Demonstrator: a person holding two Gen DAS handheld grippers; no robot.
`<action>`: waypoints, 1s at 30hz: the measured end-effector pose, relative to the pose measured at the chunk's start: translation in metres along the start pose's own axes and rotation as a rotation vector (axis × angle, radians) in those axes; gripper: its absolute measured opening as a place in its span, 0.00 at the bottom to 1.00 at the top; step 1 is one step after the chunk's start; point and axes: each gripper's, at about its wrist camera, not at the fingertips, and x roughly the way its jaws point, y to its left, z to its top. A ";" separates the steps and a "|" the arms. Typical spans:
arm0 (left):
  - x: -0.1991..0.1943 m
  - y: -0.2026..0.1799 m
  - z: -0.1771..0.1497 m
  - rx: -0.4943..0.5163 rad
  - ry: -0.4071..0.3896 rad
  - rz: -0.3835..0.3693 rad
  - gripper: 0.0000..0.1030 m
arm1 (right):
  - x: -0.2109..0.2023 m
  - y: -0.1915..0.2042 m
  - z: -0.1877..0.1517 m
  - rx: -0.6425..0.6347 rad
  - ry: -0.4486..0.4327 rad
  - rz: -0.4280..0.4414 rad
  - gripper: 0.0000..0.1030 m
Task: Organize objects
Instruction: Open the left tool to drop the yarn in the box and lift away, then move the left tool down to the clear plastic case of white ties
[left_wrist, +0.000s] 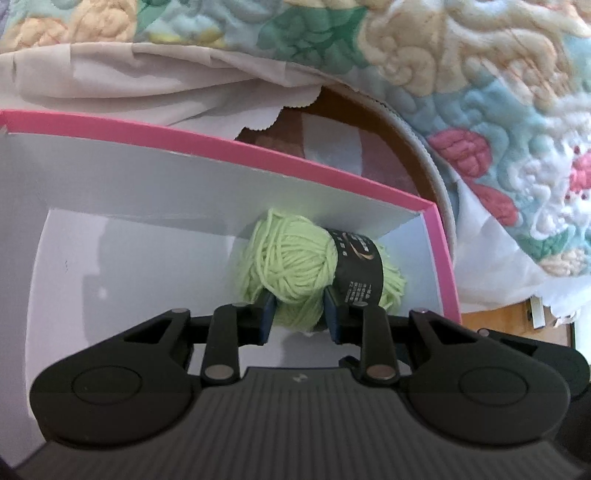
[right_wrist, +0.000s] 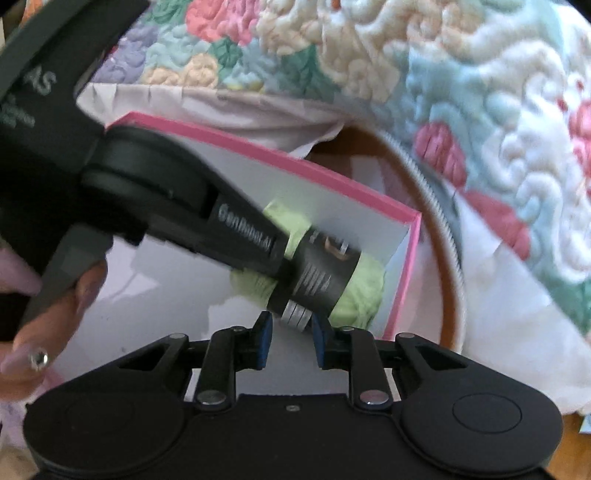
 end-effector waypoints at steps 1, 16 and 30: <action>-0.003 -0.002 -0.001 0.013 0.001 0.010 0.30 | -0.003 0.002 -0.003 0.000 0.002 0.003 0.27; -0.147 0.015 -0.051 0.160 0.018 0.078 0.59 | -0.087 0.016 -0.009 0.216 -0.080 0.158 0.68; -0.306 -0.001 -0.108 0.335 -0.035 0.171 0.81 | -0.219 0.059 -0.008 0.095 -0.105 0.142 0.90</action>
